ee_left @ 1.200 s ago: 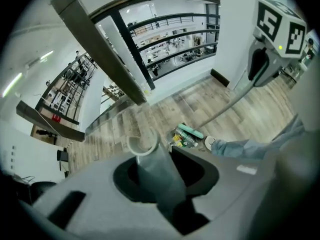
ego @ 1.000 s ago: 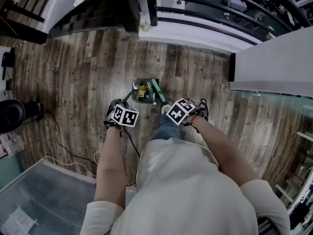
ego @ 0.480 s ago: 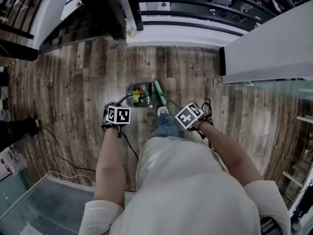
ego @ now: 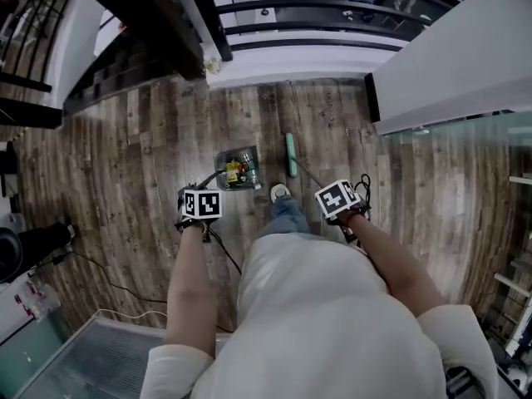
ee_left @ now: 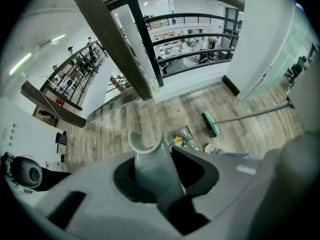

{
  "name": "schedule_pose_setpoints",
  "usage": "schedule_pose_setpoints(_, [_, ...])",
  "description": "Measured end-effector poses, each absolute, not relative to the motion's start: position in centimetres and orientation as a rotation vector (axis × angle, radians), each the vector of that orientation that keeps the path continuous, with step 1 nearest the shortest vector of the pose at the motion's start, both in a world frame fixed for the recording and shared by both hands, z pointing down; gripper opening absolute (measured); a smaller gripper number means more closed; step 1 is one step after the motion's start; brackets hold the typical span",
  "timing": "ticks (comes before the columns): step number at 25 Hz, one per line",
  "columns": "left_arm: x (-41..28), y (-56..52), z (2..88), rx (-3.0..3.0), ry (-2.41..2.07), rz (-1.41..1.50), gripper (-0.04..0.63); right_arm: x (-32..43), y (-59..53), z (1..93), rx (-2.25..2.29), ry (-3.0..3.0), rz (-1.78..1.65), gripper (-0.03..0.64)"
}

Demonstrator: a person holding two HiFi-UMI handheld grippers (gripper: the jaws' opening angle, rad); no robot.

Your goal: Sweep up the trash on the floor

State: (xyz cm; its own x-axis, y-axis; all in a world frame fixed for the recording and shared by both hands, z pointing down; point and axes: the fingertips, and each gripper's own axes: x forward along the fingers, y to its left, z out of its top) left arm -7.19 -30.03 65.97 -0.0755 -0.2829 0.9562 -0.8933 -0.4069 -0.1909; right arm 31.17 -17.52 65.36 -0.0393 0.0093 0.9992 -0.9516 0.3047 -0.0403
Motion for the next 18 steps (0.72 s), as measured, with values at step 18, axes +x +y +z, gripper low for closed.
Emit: schedule_pose_setpoints(18, [-7.1, -30.3, 66.1, 1.672, -1.269, 1.507, 0.096, 33.8, -17.4, 66.3, 1.079, -1.286, 1.172, 0.101])
